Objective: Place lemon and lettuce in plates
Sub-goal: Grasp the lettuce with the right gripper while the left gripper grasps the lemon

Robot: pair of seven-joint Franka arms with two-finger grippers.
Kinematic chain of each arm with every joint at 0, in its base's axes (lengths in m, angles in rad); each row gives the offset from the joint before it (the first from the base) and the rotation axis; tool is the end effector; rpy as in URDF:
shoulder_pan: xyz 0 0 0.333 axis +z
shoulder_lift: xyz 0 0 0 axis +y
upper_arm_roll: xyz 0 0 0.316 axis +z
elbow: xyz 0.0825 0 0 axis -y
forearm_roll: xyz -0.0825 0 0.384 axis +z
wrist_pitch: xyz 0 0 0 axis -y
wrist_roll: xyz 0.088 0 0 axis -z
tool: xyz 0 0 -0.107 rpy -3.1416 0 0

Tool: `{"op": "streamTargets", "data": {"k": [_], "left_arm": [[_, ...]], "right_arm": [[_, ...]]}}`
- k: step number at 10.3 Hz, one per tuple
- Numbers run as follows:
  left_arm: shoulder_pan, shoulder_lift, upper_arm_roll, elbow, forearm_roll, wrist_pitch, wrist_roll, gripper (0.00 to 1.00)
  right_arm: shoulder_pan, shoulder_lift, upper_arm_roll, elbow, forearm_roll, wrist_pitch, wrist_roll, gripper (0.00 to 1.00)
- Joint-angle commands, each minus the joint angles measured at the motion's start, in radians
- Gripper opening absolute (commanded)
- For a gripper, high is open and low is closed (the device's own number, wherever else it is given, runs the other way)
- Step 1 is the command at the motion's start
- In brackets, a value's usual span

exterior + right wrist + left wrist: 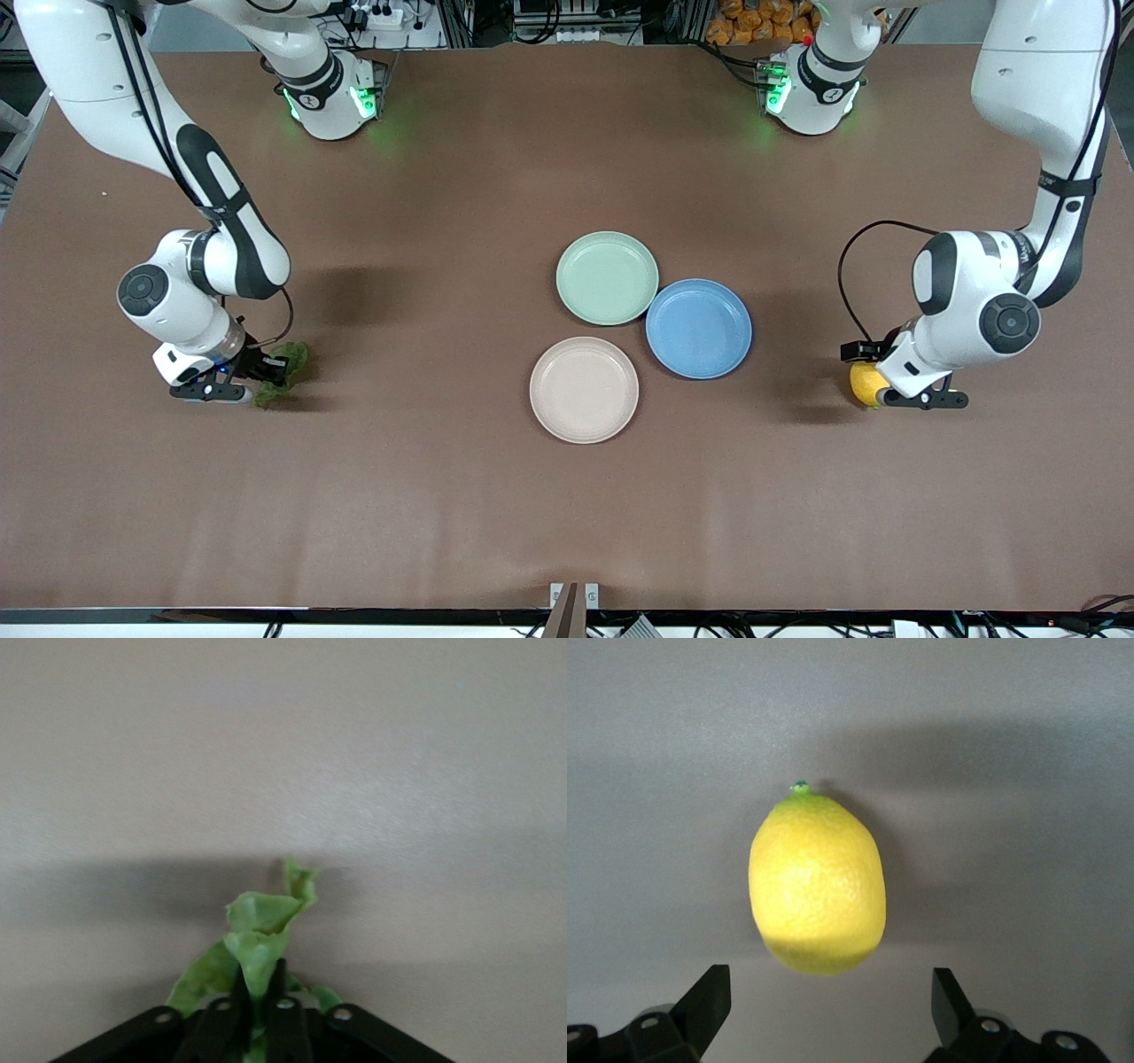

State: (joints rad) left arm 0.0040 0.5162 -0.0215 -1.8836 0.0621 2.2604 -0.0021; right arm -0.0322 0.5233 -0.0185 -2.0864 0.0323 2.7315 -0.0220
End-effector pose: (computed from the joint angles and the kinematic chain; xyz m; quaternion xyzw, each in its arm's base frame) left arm 0.6202 -0.0087 0.2216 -0.9970 0.0280 0.0693 0.0178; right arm 0.5948 -0.0313 0.1809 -0.9978 0.0272 -0.0610 0.0006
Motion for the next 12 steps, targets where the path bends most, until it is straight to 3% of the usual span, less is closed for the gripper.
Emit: {"op": "streamTargets", "data": {"k": [1, 4, 5, 6, 9, 11, 12], "left_arm": [[-0.001, 0.079, 0.009, 0.066, 0.044, 0.028, -0.009, 1.00], [0.002, 0.128, 0.009, 0.118, 0.059, 0.033, -0.006, 1.00], [0.007, 0.127, 0.009, 0.126, 0.059, 0.034, -0.006, 0.04], [0.011, 0.127, 0.009, 0.127, 0.061, 0.034, 0.004, 0.00], [0.007, 0.119, 0.008, 0.156, 0.061, 0.033, -0.005, 0.00], [0.001, 0.108, 0.002, 0.208, 0.045, 0.028, -0.009, 0.00], [-0.002, 0.101, -0.004, 0.228, 0.042, 0.027, -0.033, 0.00]], "right_arm": [[0.029, -0.086, 0.005, 0.008, -0.005, -0.122, 0.074, 0.00], [0.044, -0.181, 0.014, 0.106, -0.008, -0.413, 0.155, 0.00], [0.058, -0.215, 0.017, 0.135, -0.008, -0.502, 0.180, 0.00], [0.072, -0.250, 0.029, 0.150, -0.008, -0.572, 0.203, 0.00], [0.130, -0.305, 0.104, 0.222, -0.008, -0.758, 0.408, 0.00], [0.236, -0.312, 0.133, 0.227, -0.006, -0.766, 0.634, 0.00], [0.245, -0.312, 0.191, 0.232, -0.008, -0.760, 0.748, 0.00]]}}
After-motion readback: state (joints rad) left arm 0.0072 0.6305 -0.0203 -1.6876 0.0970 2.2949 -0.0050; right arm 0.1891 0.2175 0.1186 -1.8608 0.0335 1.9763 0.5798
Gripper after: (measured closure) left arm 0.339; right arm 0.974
